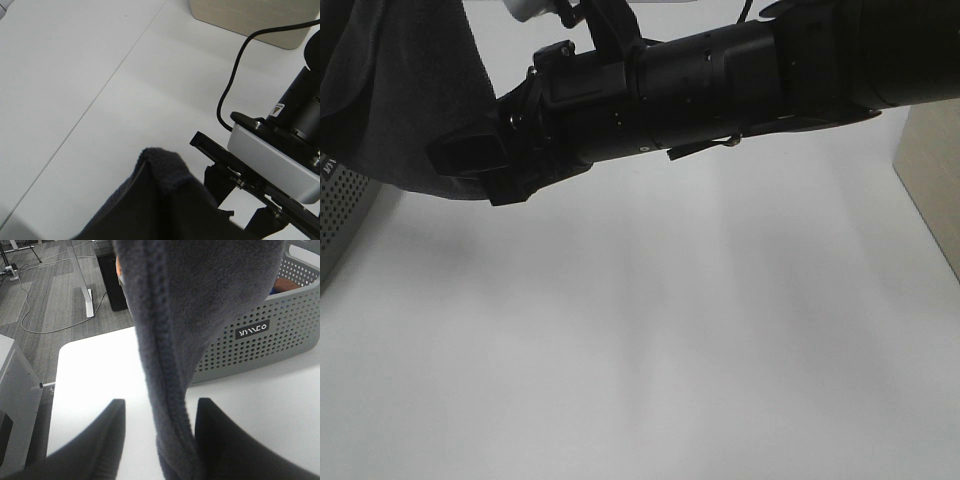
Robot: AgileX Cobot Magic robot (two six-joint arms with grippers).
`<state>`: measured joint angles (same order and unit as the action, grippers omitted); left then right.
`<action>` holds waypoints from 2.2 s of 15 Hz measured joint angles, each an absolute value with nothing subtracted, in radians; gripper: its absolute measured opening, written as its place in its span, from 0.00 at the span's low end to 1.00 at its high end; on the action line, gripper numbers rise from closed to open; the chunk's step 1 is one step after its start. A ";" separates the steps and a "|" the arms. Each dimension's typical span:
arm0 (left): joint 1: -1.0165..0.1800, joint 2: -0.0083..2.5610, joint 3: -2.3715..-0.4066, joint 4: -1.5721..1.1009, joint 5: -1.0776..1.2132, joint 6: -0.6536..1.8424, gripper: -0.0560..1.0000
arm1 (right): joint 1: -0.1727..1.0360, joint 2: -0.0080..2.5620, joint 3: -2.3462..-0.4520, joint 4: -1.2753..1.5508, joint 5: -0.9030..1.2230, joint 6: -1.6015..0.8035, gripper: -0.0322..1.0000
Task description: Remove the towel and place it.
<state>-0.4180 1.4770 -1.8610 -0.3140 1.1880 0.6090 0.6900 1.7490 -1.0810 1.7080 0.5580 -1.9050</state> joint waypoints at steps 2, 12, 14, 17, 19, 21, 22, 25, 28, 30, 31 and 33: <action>-0.418 1.477 -1.861 -0.315 1.185 0.609 0.05 | 0.690 1.749 -1.081 1.679 0.557 -1.905 0.38; -0.418 1.477 -1.861 -0.337 1.185 0.659 0.05 | 0.690 1.727 -1.081 1.512 0.460 -1.530 0.04; -0.418 1.477 -1.861 -0.316 1.182 0.747 0.05 | 0.690 1.679 -1.081 1.322 0.432 -1.281 0.04; -0.418 1.477 -1.861 -0.273 1.161 0.869 0.05 | 0.690 1.549 -1.081 0.771 0.430 -0.709 0.04; -0.418 1.477 -1.861 -0.268 1.146 0.893 0.05 | 0.690 1.498 -1.103 0.516 0.461 -0.487 0.04; -0.418 1.477 -1.861 -0.267 1.111 0.922 0.05 | 0.690 1.456 -1.200 0.215 0.582 -0.216 0.04; -0.418 1.477 -1.861 -0.267 1.083 0.936 0.05 | 0.690 1.449 -1.274 0.074 0.673 -0.117 0.04; -0.418 1.477 -1.861 -0.261 0.974 0.946 0.05 | 0.690 1.448 -1.450 -0.121 0.857 -0.029 0.04; -0.418 1.507 -1.861 -0.207 0.738 0.950 0.05 | 0.690 1.448 -1.634 -0.346 0.830 -0.023 0.04; -0.418 1.537 -1.861 -0.205 0.656 0.950 0.05 | 0.690 1.448 -1.662 -0.451 0.742 -0.023 0.04; -0.418 1.559 -1.861 -0.202 0.601 0.950 0.05 | 0.690 1.448 -1.667 -0.522 0.670 -0.020 0.04; -0.418 1.596 -1.861 -0.165 0.462 0.950 0.05 | 0.690 1.448 -1.670 -0.659 0.564 0.029 0.04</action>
<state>-0.4180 1.5960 -1.8610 -0.1650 0.4620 0.9500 0.6900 1.4480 -1.6700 -0.6590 0.5640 0.0290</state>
